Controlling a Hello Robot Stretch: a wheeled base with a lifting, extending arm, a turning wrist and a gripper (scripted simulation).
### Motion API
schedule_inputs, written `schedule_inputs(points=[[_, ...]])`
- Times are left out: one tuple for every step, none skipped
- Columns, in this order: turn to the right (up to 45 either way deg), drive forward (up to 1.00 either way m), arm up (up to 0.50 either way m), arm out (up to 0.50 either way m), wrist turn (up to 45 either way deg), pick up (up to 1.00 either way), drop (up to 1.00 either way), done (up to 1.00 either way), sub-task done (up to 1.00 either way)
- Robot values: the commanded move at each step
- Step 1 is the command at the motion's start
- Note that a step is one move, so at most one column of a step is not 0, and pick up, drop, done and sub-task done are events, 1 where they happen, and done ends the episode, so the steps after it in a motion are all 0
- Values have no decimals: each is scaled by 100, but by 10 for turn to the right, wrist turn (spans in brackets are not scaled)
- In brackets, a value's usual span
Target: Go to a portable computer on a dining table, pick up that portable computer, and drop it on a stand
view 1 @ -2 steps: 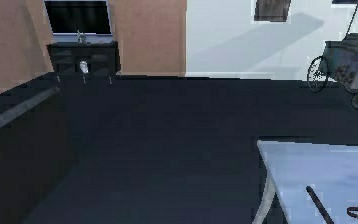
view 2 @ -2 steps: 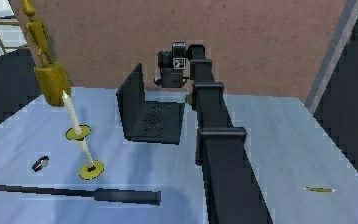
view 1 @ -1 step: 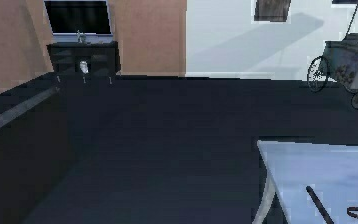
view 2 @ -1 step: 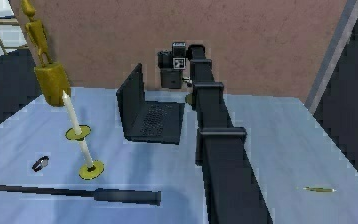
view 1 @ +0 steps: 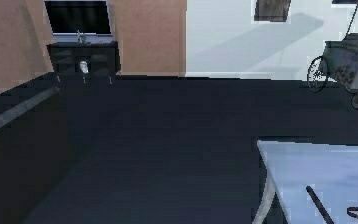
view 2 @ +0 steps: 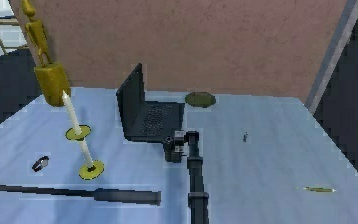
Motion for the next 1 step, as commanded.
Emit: schedule_inputs(points=[[0, 0, 0, 0, 0, 100, 0, 0, 0]])
